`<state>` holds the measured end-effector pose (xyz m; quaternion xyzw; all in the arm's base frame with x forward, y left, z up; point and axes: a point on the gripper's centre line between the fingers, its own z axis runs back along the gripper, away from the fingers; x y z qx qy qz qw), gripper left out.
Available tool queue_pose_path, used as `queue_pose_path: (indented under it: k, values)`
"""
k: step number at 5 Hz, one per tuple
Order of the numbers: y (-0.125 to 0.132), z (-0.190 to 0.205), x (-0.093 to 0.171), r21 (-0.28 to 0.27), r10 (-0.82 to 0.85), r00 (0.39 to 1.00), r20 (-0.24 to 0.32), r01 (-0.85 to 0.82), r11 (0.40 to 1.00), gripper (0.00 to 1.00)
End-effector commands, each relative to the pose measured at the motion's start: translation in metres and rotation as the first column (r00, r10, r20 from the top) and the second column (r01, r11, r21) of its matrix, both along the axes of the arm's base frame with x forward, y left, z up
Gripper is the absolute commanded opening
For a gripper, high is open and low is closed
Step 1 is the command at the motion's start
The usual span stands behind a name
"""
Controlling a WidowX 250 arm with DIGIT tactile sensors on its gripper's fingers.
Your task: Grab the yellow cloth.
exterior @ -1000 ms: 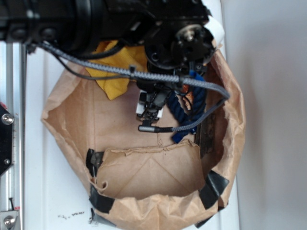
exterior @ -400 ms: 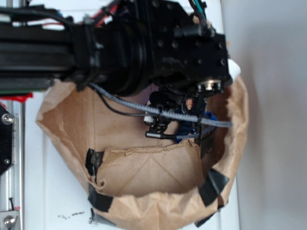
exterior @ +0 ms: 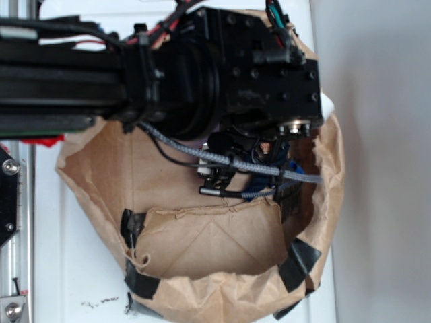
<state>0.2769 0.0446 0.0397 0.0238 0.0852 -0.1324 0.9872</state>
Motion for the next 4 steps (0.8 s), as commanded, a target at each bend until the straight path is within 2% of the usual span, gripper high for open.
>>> queue_pose_path:
  k: [1,2,3,4]
  values:
    - [-0.002,0.021,0.007,0.006,-0.012,0.998,0.066,0.012,1.0,1.0]
    - [-0.002,0.021,0.007,0.006,-0.012,0.998,0.066,0.012,1.0,1.0]
    - [0.008,0.044,-0.016,-0.073,-0.041,0.995,0.089,0.048,0.996,1.0]
    - [0.019,0.061,-0.047,-0.105,-0.083,0.992,0.097,0.094,0.99,1.0]
